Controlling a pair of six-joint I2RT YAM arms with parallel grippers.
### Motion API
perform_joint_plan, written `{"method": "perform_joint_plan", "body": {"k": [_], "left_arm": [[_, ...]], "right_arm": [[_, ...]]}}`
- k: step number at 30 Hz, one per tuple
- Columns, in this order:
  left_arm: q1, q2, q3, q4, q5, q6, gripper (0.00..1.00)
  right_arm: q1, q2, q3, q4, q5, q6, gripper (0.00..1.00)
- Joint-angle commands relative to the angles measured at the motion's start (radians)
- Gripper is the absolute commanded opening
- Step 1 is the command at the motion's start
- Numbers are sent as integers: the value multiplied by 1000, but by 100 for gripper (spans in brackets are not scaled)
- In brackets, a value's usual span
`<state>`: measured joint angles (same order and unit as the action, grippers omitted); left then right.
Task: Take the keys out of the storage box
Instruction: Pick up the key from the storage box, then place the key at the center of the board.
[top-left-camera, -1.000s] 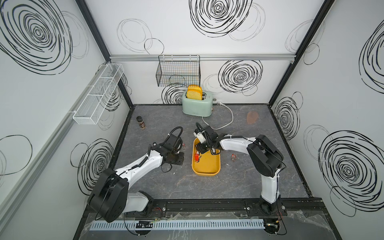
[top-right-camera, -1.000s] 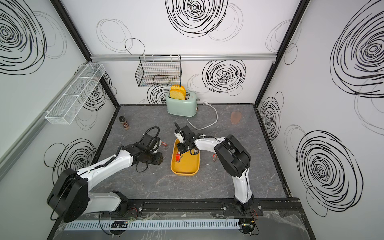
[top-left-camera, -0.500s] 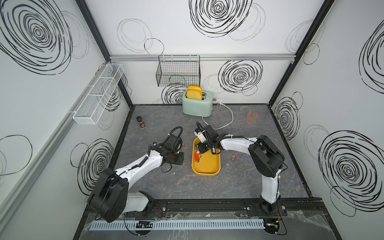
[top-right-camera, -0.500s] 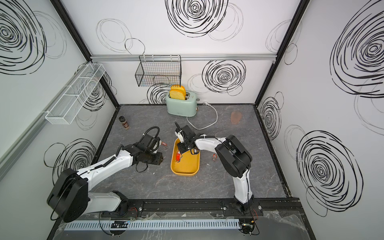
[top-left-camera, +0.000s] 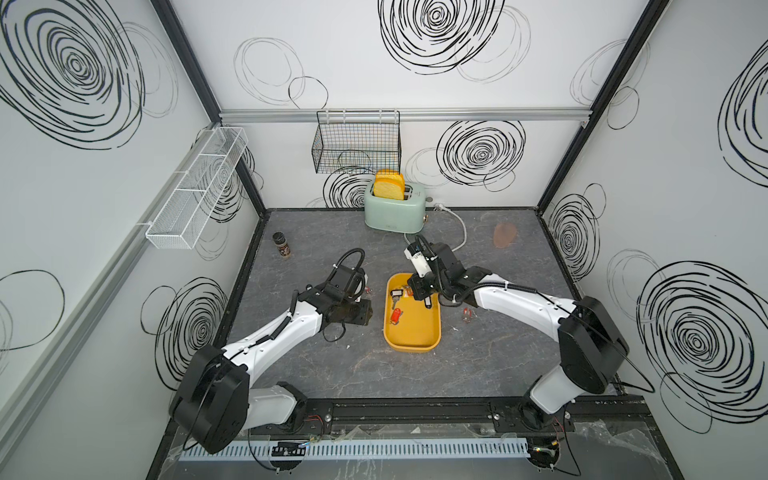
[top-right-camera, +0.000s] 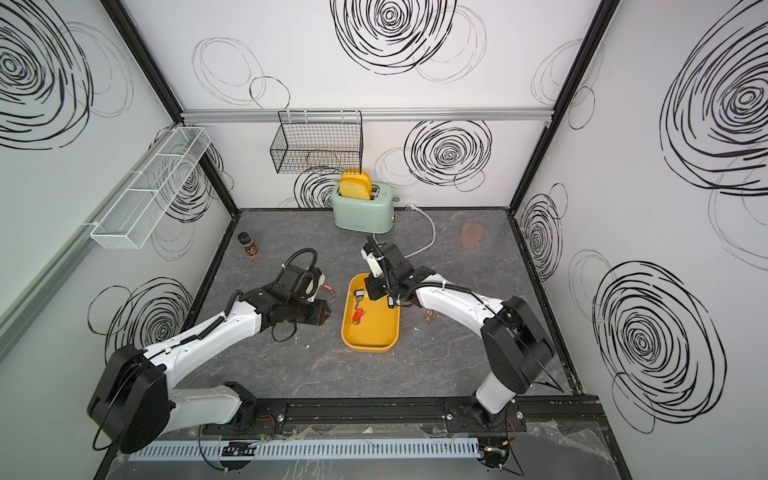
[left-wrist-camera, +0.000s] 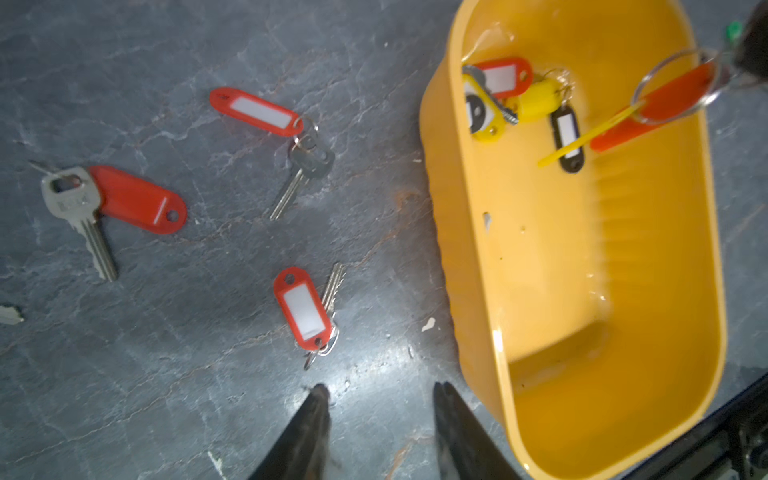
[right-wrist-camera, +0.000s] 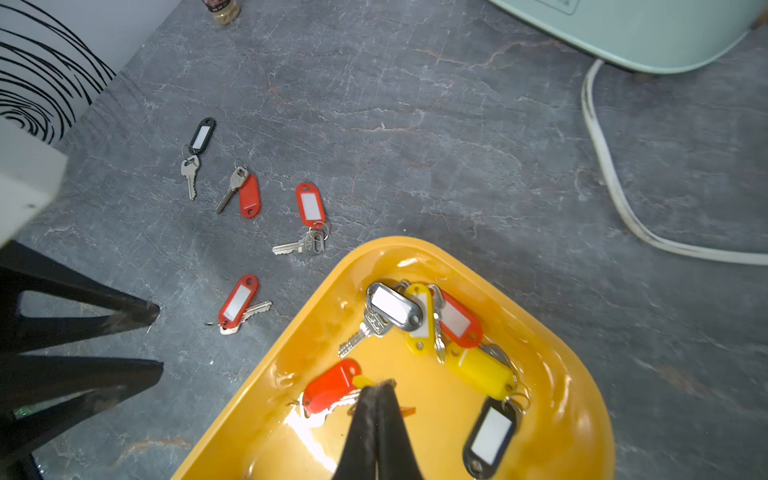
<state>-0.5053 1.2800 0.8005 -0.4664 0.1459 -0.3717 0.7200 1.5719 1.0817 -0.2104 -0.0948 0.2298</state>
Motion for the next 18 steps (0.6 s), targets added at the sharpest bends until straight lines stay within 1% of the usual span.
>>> {"method": "perform_joint_plan", "body": {"k": [1,4,9,13,18], "left_arm": [[-24,-28,40,54,34,-9,47],[-48,-35,49,75,49,1,48],[-96,-21,67,102,58,18,49],[-118,1,85,107,54,23,49],[-133,24,100,110,45,24,49]], "right_arm": [[-41,-99,-49,-36,33,47,0],[-94,-196,-106,-63,57,78,0],[-223,-330,-205,-127,114,131,0],[-333,-395,-288,-164,157,180,0],[-461,-420,-364,-179,148,213,0]]}}
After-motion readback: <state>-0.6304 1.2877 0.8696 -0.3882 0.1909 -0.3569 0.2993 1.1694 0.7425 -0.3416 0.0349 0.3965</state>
